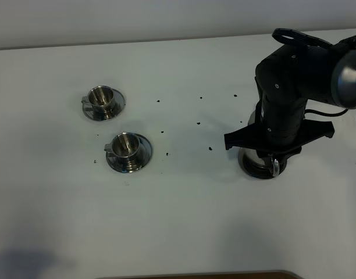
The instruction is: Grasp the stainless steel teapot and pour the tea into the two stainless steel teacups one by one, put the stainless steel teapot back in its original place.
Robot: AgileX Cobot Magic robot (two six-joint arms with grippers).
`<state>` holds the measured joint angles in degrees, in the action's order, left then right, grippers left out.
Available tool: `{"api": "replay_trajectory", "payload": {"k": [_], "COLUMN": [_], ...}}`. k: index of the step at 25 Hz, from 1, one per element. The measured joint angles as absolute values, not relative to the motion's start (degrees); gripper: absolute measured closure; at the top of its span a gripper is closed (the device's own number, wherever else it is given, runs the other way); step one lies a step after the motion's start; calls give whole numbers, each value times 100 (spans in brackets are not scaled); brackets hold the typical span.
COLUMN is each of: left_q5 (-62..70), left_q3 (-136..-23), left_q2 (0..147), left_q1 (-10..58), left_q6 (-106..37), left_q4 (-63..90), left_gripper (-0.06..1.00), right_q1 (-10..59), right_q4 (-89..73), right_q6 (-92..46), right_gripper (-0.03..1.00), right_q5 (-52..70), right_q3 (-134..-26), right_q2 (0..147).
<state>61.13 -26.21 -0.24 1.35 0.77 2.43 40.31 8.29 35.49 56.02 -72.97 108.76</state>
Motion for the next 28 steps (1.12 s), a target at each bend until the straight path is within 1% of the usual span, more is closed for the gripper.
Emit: {"api": "replay_trajectory", "payload": {"k": [6, 18, 28], "left_q5": [6113, 6113, 6113], "left_q3": [-2621, -2621, -2621], "left_q2": [-24, -24, -24], "left_q1": [135, 135, 135], "left_q6": [77, 77, 77], "left_q4": [243, 243, 243], "left_gripper": [49, 49, 49], "right_q1": [4072, 4072, 4072], "right_q4": [932, 955, 1192], "right_q6": [3154, 1313, -462], "right_gripper": [78, 78, 78], "right_q5": [5582, 5070, 5019], "right_q3": [-7297, -7305, -7958], "right_q2": [10706, 10607, 10817]}}
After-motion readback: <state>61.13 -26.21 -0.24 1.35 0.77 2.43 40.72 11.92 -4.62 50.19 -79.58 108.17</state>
